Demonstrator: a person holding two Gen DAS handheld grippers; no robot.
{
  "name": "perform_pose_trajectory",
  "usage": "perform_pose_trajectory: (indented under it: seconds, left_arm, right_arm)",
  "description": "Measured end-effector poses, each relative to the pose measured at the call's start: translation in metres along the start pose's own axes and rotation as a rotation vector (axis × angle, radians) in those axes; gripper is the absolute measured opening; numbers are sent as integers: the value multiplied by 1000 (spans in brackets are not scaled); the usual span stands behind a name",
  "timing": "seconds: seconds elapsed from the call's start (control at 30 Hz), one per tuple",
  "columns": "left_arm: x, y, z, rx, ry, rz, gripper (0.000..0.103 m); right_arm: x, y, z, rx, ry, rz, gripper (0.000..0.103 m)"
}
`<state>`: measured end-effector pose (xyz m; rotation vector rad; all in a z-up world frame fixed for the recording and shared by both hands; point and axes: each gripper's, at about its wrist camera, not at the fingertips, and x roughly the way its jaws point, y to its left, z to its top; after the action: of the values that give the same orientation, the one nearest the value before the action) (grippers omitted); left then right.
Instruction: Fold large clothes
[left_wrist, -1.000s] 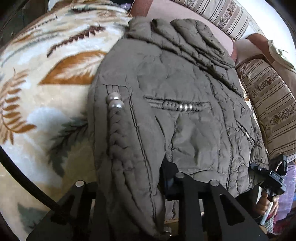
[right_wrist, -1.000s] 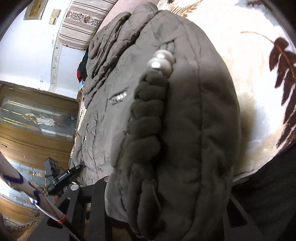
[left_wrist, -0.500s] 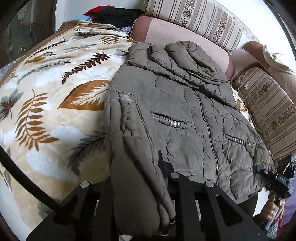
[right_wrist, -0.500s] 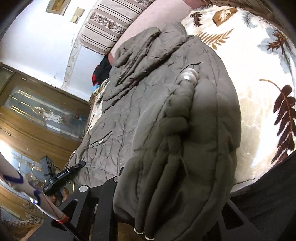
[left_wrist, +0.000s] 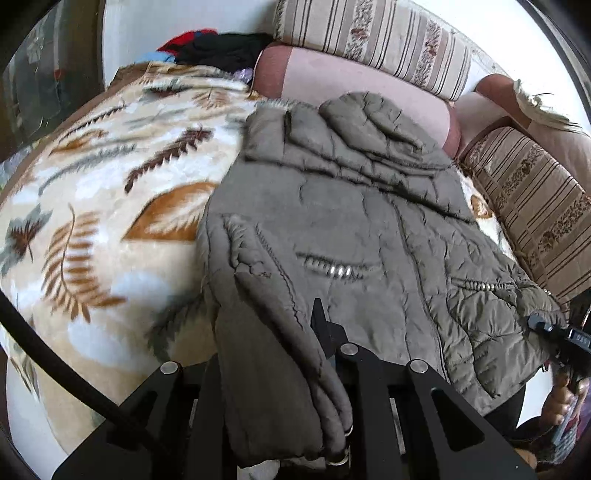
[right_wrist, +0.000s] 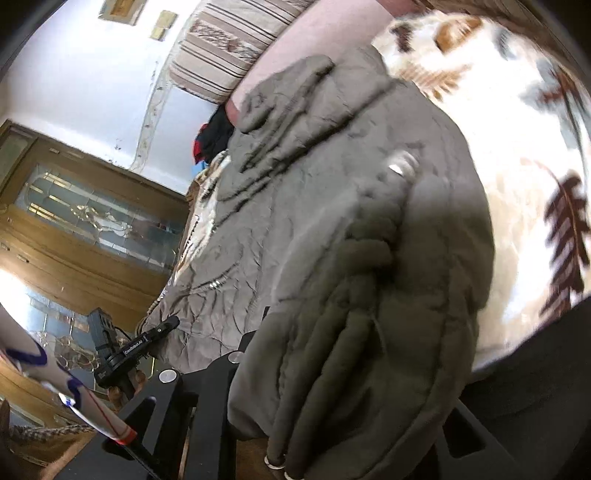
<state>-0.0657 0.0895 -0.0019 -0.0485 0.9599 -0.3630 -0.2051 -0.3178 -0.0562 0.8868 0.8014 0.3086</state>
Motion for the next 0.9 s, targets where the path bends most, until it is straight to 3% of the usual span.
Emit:
perform_pose_trajectory:
  seconds: [0.4, 0.9]
  left_arm:
    - [-8, -27, 64, 92, -150, 39, 18]
    - [22, -42, 155, 107, -167, 116, 18]
  right_arm:
    - [10, 75, 74, -259, -55, -72, 21]
    - [30, 113, 160, -266, -152, -155, 21]
